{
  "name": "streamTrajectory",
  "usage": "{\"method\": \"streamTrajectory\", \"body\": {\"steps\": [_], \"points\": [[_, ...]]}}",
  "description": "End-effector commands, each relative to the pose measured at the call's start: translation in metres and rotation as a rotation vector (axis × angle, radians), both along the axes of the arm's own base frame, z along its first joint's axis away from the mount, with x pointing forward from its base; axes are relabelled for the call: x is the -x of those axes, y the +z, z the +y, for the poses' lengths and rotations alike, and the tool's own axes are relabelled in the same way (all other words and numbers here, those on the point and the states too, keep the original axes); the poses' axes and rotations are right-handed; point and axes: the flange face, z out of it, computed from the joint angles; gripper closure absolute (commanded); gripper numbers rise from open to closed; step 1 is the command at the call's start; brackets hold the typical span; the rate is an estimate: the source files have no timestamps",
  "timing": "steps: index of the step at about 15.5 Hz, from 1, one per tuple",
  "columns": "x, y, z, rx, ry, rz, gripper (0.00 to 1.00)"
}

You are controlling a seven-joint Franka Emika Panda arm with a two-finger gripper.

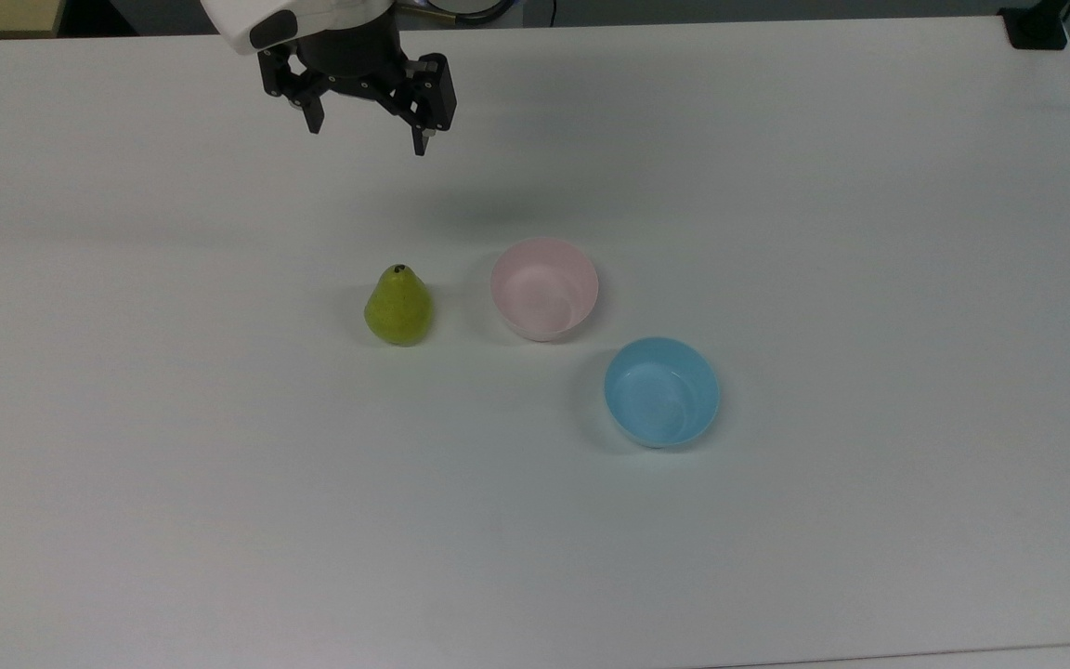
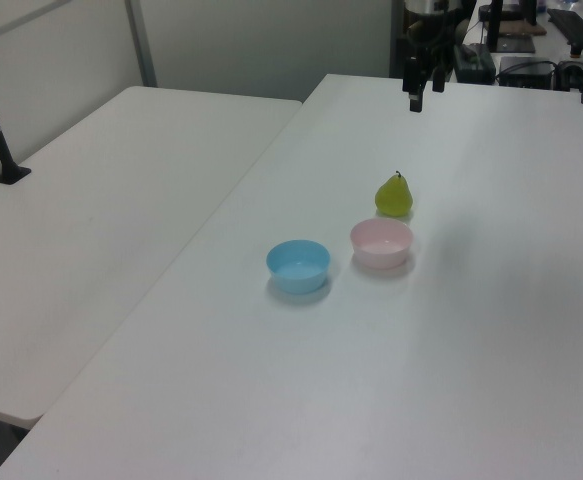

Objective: Place the pear in the bowl
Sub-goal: 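Lower the open gripper down over the yellow-green pear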

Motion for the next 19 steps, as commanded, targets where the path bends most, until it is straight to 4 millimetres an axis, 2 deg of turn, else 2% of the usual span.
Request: {"method": "streamTrajectory", "body": {"steps": [1, 8, 10, 15, 16, 19], "points": [[-0.005, 0.002, -0.002, -0.009, -0.018, -0.013, 0.0], [-0.009, 0.003, -0.005, -0.003, 0.003, -0.021, 0.0], [-0.016, -0.015, -0.002, 0.001, 0.019, 0.004, 0.0], [-0.041, -0.087, -0.012, 0.02, 0.088, 0.068, 0.0], [-0.046, -0.112, -0.007, 0.025, 0.119, 0.106, 0.0], [-0.053, -0.143, 0.0, 0.051, 0.142, 0.133, 0.0]]}}
